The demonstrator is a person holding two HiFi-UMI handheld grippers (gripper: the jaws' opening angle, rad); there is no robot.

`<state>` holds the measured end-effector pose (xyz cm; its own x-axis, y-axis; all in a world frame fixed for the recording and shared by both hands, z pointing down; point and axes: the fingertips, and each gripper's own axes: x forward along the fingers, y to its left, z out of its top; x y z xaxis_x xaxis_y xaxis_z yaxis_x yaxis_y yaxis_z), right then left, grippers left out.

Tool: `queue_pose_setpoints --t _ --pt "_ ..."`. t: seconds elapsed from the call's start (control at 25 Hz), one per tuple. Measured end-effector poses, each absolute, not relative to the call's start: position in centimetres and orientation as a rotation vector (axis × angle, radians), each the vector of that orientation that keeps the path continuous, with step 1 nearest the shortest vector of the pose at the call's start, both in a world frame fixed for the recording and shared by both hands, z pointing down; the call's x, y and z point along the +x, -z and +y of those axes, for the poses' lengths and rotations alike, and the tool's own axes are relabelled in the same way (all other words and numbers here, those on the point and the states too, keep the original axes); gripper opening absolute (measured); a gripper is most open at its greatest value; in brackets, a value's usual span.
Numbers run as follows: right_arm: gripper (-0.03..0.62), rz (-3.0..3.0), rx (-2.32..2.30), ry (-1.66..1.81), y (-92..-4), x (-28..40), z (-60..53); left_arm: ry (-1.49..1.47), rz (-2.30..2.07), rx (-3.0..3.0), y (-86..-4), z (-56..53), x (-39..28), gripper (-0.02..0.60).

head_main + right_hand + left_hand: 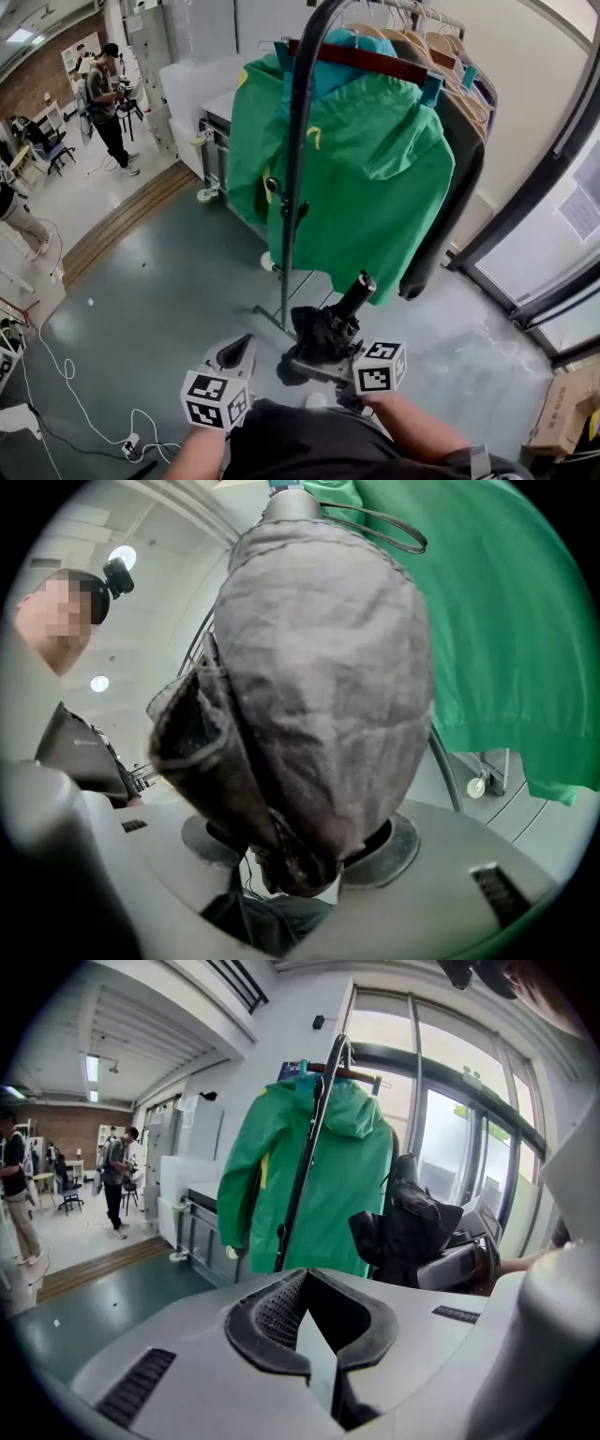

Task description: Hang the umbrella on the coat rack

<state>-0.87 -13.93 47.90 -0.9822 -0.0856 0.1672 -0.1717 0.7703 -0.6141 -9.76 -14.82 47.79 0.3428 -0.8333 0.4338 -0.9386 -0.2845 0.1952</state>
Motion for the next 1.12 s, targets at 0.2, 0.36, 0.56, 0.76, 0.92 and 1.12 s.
queue_pose_setpoints --t 0.2,0.36,0.56,0.76,0.92,1.12 --pt "0.236 -2.837 0.293 -0.977 -47.5 -3.6 -14.4 -0.351 -1.500 2.234 -47.8 -16.5 -12.6 0.012" --pt "0.237 -2.840 0.330 -0.921 -47.0 -5.7 -14.8 -0.360 -1.460 2.269 -47.8 -16.9 -14.5 0.012" --pt "0.237 -2.861 0.357 -0.874 -45.9 -8.4 -15.6 -0.385 -1.435 2.279 -48.2 -17.4 -17.2 0.012" --pt "0.237 -2.887 0.377 -0.814 -44.4 -10.3 -16.8 -0.398 -1.416 2.307 -47.9 -18.1 -18.9 0.012" --pt "0.237 -2.908 0.385 -0.747 -42.4 -11.5 -18.0 -0.376 -1.409 2.323 -47.4 -18.8 -19.8 0.012" --pt "0.237 -2.921 0.385 -0.633 -39.7 -12.7 -19.6 -0.333 -1.424 2.309 -47.4 -19.3 -20.9 0.012"
